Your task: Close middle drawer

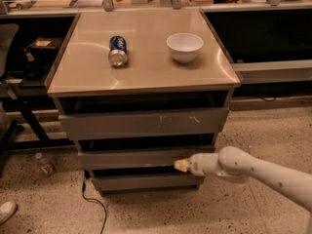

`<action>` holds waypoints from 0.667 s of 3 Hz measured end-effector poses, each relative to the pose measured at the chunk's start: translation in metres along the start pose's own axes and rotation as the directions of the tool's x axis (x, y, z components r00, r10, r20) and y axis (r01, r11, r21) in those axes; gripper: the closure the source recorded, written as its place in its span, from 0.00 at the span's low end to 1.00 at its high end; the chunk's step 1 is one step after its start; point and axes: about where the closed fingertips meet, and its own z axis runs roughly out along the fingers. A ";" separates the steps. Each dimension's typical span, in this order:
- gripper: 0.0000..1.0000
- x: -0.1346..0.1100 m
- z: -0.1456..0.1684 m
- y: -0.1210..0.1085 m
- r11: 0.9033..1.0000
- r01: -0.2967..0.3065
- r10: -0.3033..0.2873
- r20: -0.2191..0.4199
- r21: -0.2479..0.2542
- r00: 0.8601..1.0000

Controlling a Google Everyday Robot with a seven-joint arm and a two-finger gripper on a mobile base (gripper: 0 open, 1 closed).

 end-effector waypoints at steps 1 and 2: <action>1.00 0.026 -0.093 -0.005 0.985 -0.121 0.116 0.050 0.123 0.992; 0.83 0.056 -0.119 0.010 0.982 -0.124 0.123 0.016 0.145 0.992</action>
Offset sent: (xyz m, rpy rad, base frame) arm -0.0468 -0.0626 0.0354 -0.0247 0.0311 -0.1549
